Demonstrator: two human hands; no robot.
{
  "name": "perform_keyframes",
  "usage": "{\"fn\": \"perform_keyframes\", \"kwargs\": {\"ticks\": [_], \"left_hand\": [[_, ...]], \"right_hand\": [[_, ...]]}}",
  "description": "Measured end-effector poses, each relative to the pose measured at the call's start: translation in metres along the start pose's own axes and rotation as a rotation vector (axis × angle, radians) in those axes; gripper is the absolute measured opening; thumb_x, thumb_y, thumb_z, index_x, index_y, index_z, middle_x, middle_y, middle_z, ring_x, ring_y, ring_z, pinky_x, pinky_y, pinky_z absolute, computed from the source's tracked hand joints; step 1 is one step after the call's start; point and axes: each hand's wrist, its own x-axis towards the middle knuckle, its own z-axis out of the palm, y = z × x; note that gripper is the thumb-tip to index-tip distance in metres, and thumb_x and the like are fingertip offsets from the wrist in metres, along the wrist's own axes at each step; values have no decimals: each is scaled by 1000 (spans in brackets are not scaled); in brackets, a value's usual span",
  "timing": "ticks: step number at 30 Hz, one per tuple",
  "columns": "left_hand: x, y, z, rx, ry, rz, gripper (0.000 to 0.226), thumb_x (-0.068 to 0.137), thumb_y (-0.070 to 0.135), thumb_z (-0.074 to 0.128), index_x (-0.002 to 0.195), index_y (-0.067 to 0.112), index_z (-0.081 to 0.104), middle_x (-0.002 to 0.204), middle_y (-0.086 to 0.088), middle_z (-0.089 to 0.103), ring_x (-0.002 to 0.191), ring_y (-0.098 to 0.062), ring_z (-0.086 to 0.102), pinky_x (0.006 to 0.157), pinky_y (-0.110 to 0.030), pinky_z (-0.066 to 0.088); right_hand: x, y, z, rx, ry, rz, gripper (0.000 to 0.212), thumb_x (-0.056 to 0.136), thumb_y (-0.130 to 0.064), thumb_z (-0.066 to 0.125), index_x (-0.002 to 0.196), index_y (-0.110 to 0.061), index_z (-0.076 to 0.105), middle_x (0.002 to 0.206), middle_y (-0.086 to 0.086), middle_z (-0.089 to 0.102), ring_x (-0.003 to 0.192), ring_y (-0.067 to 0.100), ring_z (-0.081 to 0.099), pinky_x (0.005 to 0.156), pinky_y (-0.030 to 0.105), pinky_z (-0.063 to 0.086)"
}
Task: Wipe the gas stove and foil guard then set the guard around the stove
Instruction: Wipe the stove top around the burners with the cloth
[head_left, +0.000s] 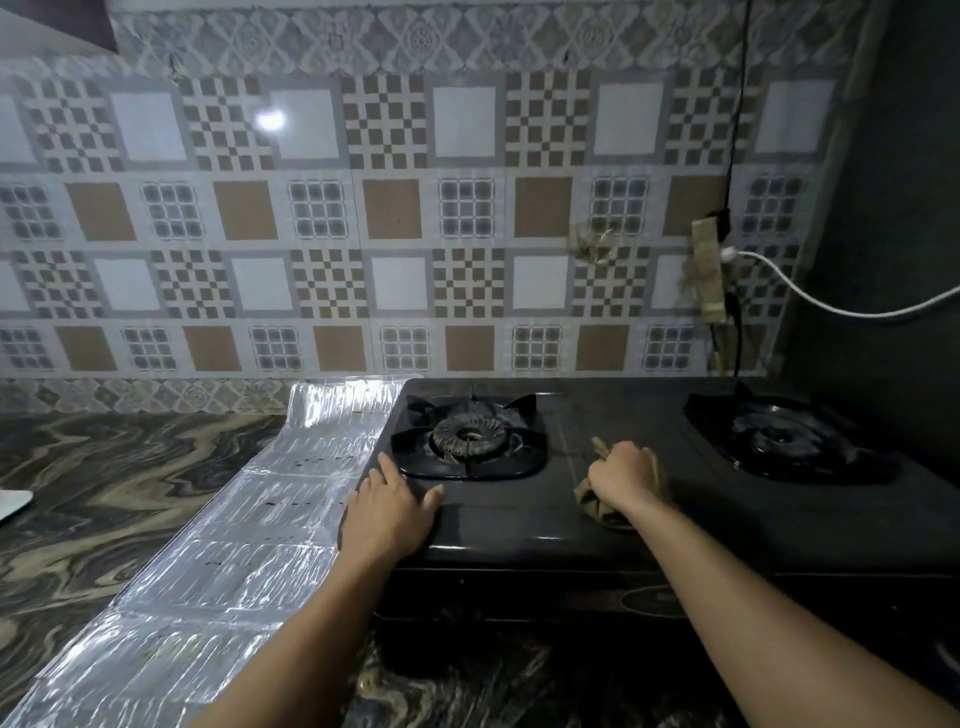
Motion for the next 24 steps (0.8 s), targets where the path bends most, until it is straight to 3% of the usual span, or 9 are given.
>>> {"fn": "perform_keyframes", "kwargs": {"ticks": [7, 11, 18, 24], "left_hand": [[23, -3, 2, -213, 24, 16, 102, 79, 67, 57, 144, -3, 20, 148, -24, 37, 134, -37, 42, 107, -45, 39], [50, 5, -3, -374, 37, -112, 104, 78, 68, 59, 141, -7, 23, 142, -30, 41, 130, -42, 43, 105, -49, 40], [89, 13, -8, -403, 46, -144, 70, 85, 54, 62, 120, -2, 40, 125, -25, 56, 113, -39, 55, 83, -39, 41], [119, 14, -12, -298, -44, -103, 59, 87, 57, 57, 118, 7, 51, 118, -21, 64, 110, -36, 59, 77, -32, 38]], "right_hand": [[7, -16, 18, 121, 121, 83, 29, 92, -21, 50, 108, -3, 66, 115, 17, 62, 106, 31, 59, 85, 36, 48], [29, -31, 28, 192, 92, 96, 32, 92, -21, 51, 114, -1, 63, 122, 18, 59, 112, 31, 57, 89, 35, 46], [85, -54, 45, 225, 29, 94, 30, 91, -20, 52, 112, -1, 63, 118, 18, 62, 109, 34, 59, 89, 38, 48], [122, -62, 53, 206, -8, 88, 27, 91, -18, 53, 111, -1, 62, 116, 17, 64, 107, 33, 61, 71, 29, 40]]}}
